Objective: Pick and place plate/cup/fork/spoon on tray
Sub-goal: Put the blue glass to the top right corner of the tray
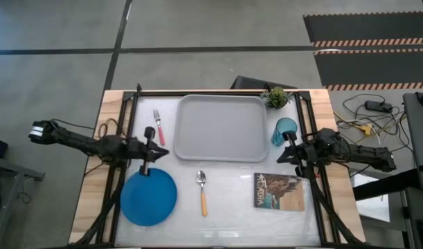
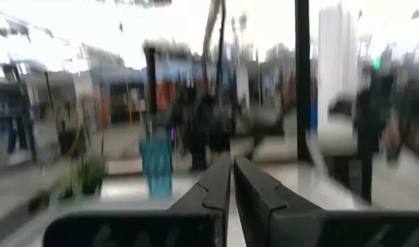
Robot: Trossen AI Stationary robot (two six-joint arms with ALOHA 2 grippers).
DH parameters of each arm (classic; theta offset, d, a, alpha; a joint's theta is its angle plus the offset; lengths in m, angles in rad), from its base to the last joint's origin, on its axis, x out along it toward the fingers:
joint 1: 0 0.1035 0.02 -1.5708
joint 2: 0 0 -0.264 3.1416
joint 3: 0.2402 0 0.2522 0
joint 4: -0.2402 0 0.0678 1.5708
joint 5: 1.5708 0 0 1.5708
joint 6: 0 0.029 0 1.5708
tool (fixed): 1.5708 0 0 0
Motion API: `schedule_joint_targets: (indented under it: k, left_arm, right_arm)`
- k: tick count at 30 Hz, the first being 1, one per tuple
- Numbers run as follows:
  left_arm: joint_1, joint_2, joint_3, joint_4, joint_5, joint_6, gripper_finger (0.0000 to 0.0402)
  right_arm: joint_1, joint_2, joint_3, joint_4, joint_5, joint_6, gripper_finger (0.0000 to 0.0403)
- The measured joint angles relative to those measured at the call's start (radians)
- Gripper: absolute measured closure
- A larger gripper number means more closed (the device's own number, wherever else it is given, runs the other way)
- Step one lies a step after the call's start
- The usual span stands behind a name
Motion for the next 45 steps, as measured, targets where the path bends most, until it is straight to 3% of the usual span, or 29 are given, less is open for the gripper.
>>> schedule_joint_targets:
  k: [5,9,14,28,36,38,42,45]
  left_arm:
    - [0.0,0.0,0.0,0.179,0.0,-0.001,0.0398]
    - [0.0,0.0,0.004,0.233,0.0,-0.001,0.0398]
    - [0.0,0.0,0.024,0.232,-0.018,0.012,0.0398]
    - [-0.002,0.049,0.131,0.247,-0.035,0.009,0.0398]
    - [-0.001,0.023,0.138,0.249,-0.085,0.042,0.0398]
    - [-0.001,0.012,0.137,0.249,-0.086,0.042,0.0398]
    - [-0.001,-0.006,0.137,0.249,-0.086,0.064,0.0398]
    - [-0.001,-0.011,0.134,0.249,-0.086,0.116,0.0398]
  right_arm:
    - [0.0,0.0,0.0,0.104,0.0,0.331,0.0394]
    - [0.0,0.0,0.0,0.257,0.002,0.457,0.0394]
    - [0.0,0.0,0.005,0.408,0.001,0.428,0.0394]
    - [0.0,0.0,0.09,0.415,0.001,0.557,0.0394]
    - [0.0,0.0,0.094,0.422,0.008,0.489,0.0394]
    - [0.0,0.0,0.094,0.435,0.1,0.47,0.0394]
    - [0.0,0.038,0.104,0.429,0.48,0.554,0.0394]
    - [0.0,0.101,0.15,0.37,0.517,0.515,0.0394]
